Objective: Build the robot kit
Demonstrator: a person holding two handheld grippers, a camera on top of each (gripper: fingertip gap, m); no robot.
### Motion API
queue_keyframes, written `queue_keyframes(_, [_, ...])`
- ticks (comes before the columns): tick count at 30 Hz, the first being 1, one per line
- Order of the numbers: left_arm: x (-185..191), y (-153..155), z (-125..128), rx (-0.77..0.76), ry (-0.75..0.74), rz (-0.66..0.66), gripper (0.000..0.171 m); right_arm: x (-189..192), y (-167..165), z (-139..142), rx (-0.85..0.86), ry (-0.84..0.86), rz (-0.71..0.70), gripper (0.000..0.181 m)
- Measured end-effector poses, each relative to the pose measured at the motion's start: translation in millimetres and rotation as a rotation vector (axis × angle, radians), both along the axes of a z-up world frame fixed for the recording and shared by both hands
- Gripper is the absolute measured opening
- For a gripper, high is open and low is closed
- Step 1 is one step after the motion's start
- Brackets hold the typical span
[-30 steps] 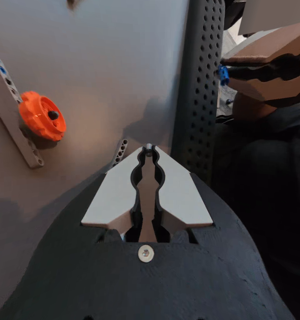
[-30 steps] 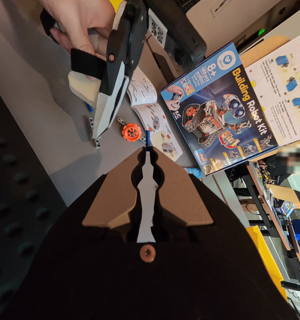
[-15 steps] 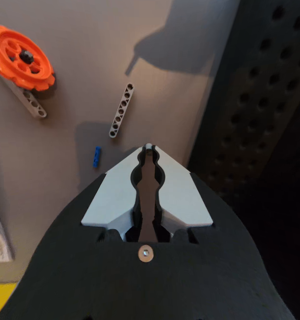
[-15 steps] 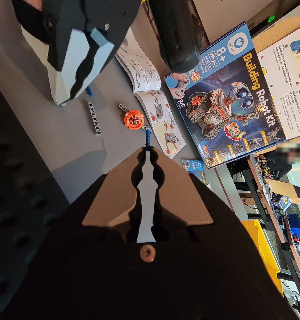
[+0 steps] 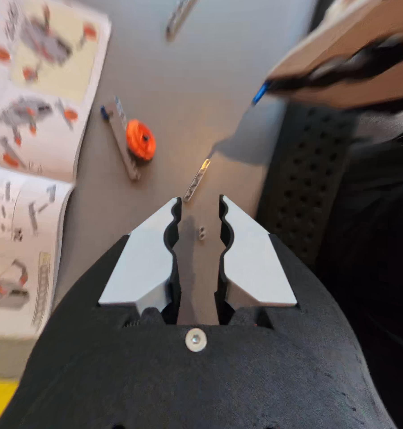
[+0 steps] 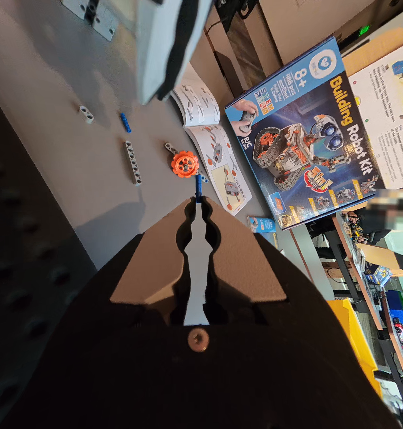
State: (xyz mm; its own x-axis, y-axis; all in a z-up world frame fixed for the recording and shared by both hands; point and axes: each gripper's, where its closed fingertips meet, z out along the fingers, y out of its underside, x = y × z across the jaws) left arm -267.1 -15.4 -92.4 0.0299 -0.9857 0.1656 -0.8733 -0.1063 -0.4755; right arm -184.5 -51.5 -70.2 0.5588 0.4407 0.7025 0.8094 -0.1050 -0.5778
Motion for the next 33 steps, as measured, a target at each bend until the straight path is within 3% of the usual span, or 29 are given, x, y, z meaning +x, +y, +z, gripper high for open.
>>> queue_keyframes(4, [27, -37, 50, -0.191, -0.321, -0.164, 0.024, -13, 1, 14, 0.062, -0.029, 0.029, 0.003])
queue_keyframes(8, [42, -39, 54, -0.063, -0.436, -0.231, 0.024, -22, -1, 21, 0.075, -0.02, 0.051, 0.003])
queue_keyframes(12, [47, -41, 44, 0.002, -0.431, -0.25, 0.022, -29, -2, 23, 0.074, -0.026, 0.07, 0.003])
queue_keyframes(14, [48, -39, 40, 0.021, -0.427, -0.249, 0.01, -32, -1, 25, 0.073, -0.026, 0.083, 0.003])
queue_keyframes(22, [45, -46, 44, -0.083, -0.446, -0.287, 0.003, -37, -1, 23, 0.047, 0.006, 0.112, 0.003])
queue_keyframes(25, [42, -48, 51, -0.236, -0.452, -0.255, 0.002, -40, -2, 31, 0.083, 0.073, 0.147, 0.004])
queue_keyframes(27, [39, -50, 62, -0.424, -0.468, -0.221, 0.002, -47, -7, 42, 0.147, 0.146, 0.223, 0.028])
queue_keyframes(28, [36, -51, 66, -0.526, -0.462, -0.21, 0.002, -49, -9, 46, 0.176, 0.157, 0.255, 0.029])
queue_keyframes(33, [23, -66, 74, -0.857, -0.377, -0.216, 0.002, -63, -27, 59, 0.397, 0.006, 0.412, 0.025])
